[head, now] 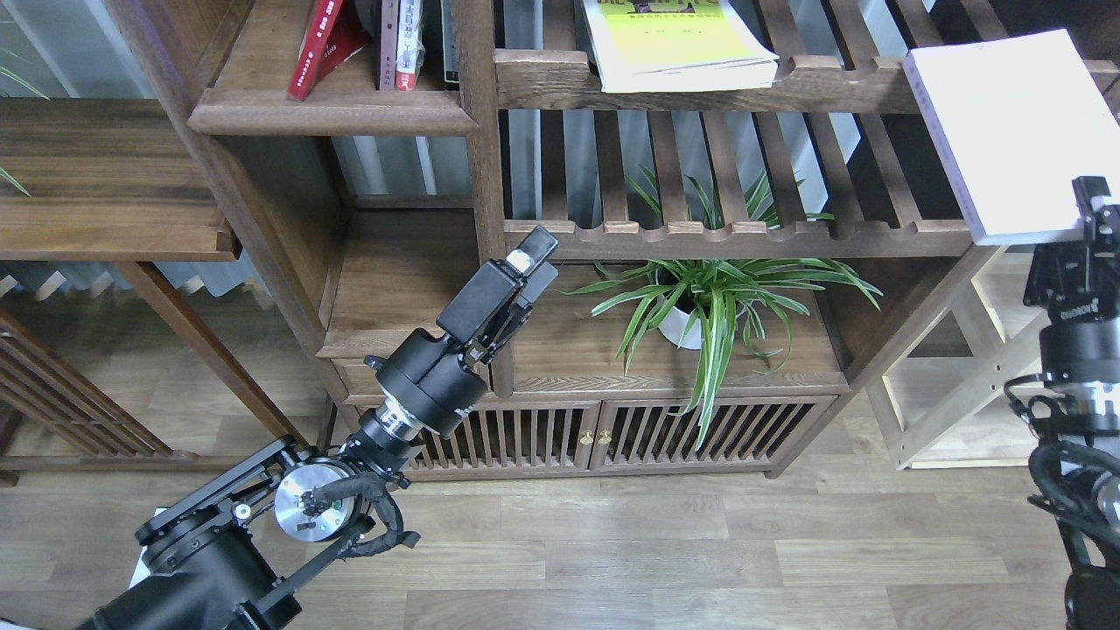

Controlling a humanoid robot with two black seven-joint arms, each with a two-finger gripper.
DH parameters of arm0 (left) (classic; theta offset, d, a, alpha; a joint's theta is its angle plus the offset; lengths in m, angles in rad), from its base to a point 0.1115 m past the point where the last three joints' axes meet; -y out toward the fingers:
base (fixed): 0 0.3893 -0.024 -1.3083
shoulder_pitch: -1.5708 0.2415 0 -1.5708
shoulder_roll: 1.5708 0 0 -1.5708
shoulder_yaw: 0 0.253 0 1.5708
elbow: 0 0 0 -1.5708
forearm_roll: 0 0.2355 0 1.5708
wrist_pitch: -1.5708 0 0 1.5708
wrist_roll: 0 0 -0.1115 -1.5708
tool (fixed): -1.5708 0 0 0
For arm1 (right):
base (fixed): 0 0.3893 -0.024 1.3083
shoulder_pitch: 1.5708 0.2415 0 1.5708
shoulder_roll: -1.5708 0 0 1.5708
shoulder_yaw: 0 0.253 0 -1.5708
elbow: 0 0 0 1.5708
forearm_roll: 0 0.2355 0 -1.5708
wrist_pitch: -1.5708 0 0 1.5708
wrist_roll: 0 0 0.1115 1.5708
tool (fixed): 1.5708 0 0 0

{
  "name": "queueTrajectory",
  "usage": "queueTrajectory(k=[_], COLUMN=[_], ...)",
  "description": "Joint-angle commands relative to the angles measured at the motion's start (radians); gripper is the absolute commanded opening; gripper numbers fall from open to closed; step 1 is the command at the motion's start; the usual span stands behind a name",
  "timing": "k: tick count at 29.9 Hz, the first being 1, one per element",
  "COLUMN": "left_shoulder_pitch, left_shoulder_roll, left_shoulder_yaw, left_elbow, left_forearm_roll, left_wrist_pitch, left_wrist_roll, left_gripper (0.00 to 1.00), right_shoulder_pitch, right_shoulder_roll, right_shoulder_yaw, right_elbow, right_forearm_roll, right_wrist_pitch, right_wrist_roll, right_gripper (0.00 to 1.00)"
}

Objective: Organize books on shelf
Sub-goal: 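Pull the white book down off the top shelf with the right gripper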

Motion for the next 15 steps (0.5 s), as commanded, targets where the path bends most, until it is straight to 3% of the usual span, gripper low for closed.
queueTrajectory(k=[1, 6, 15], left_shoulder_pitch=[0.0, -0.009, -0.029], left_shoulder_roll=[-0.008, -0.082, -0.082], left_shoulder_yaw=[0.0, 0.003, 0.035], left_elbow=[0.011, 0.047, 0.189], left_forearm_roll=[0.003, 0.026, 0.051], left_wrist_pitch=[0.0, 0.0, 0.0], left_wrist_roll=[0.0, 0.0, 0.0], left_gripper=[0.98, 0.98, 0.98], right_shoulder_pitch=[-0.055, -0.123, -0.138], right_shoulder_roll=[-0.01, -0.03, -0.027], right_shoulder_yaw=[0.009, 0.009, -0.073], right_elbow=[0.001, 0.001, 0.003], right_forearm_roll=[0.0, 0.0, -0.008], right_wrist_pitch=[0.0, 0.0, 0.0], right_wrist_roll=[-0.001, 0.0, 0.0], right_gripper=[0.0, 0.0, 0.0])
